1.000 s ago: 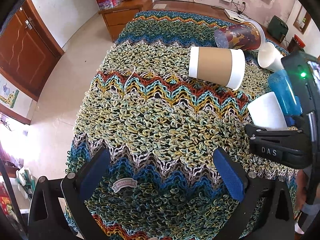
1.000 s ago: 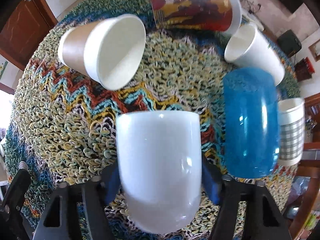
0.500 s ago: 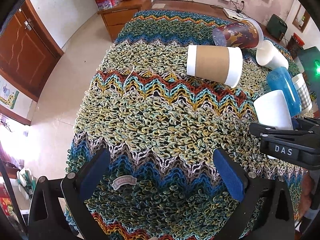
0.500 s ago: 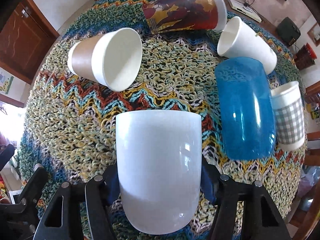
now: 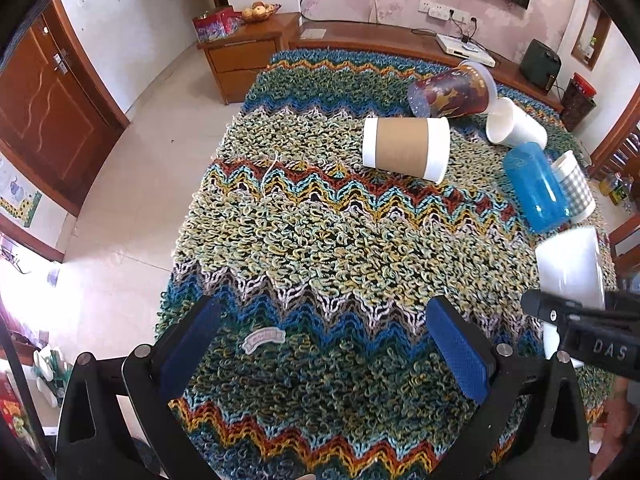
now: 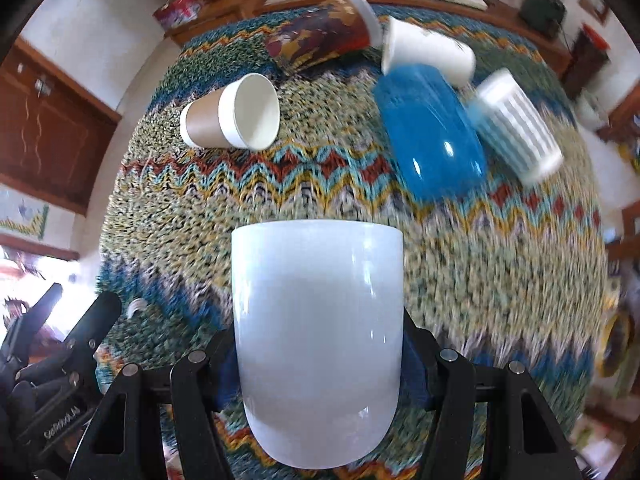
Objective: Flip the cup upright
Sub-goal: 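Lift the white cup with the right gripper and carry it toward the left gripper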
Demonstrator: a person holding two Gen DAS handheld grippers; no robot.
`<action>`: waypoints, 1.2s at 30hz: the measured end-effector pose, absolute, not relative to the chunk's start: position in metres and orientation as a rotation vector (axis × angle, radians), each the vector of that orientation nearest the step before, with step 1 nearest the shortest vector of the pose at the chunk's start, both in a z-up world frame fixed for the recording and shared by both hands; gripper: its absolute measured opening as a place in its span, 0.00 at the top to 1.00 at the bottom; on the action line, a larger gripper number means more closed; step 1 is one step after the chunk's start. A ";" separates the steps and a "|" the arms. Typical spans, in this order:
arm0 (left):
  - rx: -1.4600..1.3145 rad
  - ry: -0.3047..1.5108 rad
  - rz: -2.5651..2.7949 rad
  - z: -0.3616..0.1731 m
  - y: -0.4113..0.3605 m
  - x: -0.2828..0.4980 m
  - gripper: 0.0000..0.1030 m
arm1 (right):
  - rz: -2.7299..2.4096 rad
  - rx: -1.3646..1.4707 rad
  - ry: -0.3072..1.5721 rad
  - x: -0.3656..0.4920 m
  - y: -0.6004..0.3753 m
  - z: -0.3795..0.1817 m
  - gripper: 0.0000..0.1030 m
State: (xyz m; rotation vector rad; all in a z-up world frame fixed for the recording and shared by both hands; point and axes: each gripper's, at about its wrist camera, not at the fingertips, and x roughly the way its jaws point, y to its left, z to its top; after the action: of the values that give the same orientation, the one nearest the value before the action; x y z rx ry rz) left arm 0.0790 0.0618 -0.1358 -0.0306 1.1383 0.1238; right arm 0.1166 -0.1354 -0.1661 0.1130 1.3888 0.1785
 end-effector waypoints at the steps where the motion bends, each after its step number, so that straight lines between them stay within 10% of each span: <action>1: -0.030 1.134 0.122 -0.133 0.062 0.075 0.01 | 0.169 0.136 1.393 0.114 -0.130 -0.171 0.36; 36: -0.033 1.151 0.130 -0.142 0.066 0.029 0.01 | -0.017 0.202 1.436 0.062 -0.081 -0.246 0.26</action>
State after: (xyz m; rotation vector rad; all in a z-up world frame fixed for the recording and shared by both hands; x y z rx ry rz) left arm 0.0294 0.0660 -0.1421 -0.0326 1.1510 0.1300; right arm 0.0623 -0.0806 -0.2464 0.2018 1.4363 -0.0174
